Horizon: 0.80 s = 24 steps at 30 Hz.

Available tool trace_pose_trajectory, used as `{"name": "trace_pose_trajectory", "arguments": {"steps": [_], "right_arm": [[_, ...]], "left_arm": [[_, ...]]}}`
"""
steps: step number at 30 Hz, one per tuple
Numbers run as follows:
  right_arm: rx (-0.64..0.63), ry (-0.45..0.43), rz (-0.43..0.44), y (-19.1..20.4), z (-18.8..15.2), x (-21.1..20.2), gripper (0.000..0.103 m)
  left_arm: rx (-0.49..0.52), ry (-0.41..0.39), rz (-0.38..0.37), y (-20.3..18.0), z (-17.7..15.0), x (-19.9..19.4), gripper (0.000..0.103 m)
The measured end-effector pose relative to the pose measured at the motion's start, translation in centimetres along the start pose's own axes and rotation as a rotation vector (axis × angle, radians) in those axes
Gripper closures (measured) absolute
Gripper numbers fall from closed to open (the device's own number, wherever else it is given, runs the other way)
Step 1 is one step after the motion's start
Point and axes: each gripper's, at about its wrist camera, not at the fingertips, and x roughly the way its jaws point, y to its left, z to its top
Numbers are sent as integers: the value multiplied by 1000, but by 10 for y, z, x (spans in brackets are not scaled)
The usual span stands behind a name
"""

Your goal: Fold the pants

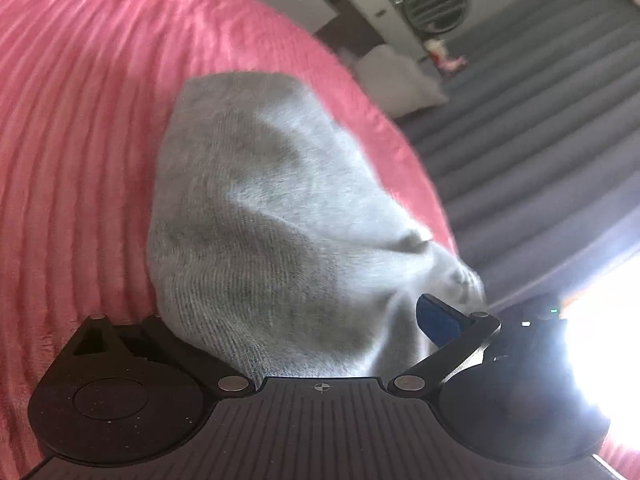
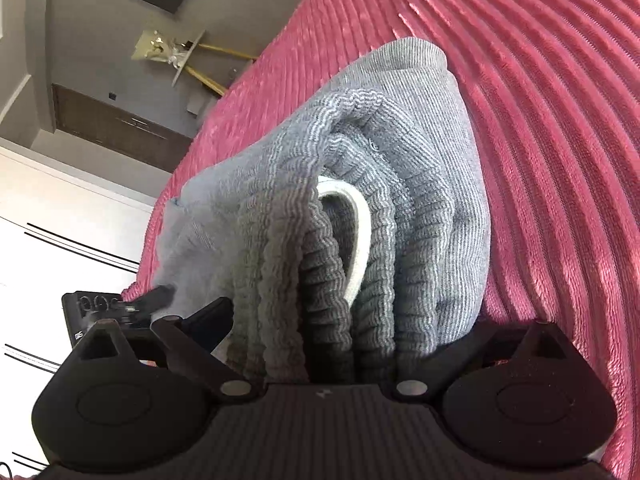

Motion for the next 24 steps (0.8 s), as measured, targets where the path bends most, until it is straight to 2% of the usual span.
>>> {"name": "trace_pose_trajectory", "arguments": {"steps": [4, 6, 7, 8, 10, 13, 16, 20, 24], "right_arm": [[35, 16, -46, 8, 6, 7, 5], [44, -9, -104, 19, 7, 11, 8], [33, -22, -145, 27, 5, 11, 15], [2, -37, -202, 38, 2, 11, 17], [-57, -65, -242, 52, -3, 10, 28], [-99, -112, -256, 72, -5, 2, 36], [-120, -156, -232, 92, -2, -6, 39], [-182, -209, -183, 123, 11, -11, 41], [-241, -275, -169, 150, 37, -8, 42]], "left_arm": [[9, -8, 48, -10, 1, 6, 1], [31, -32, 107, -19, 0, 3, 17], [36, -36, 144, -21, 0, 1, 37], [27, -38, 166, -22, 1, -1, 47], [-17, -58, 139, -21, 4, -7, 57], [-23, -88, 130, -25, 10, -15, 62], [7, -129, 110, -38, 18, -23, 65], [18, -176, 99, -50, 41, -28, 67], [20, -247, 92, -57, 70, -35, 67]]}}
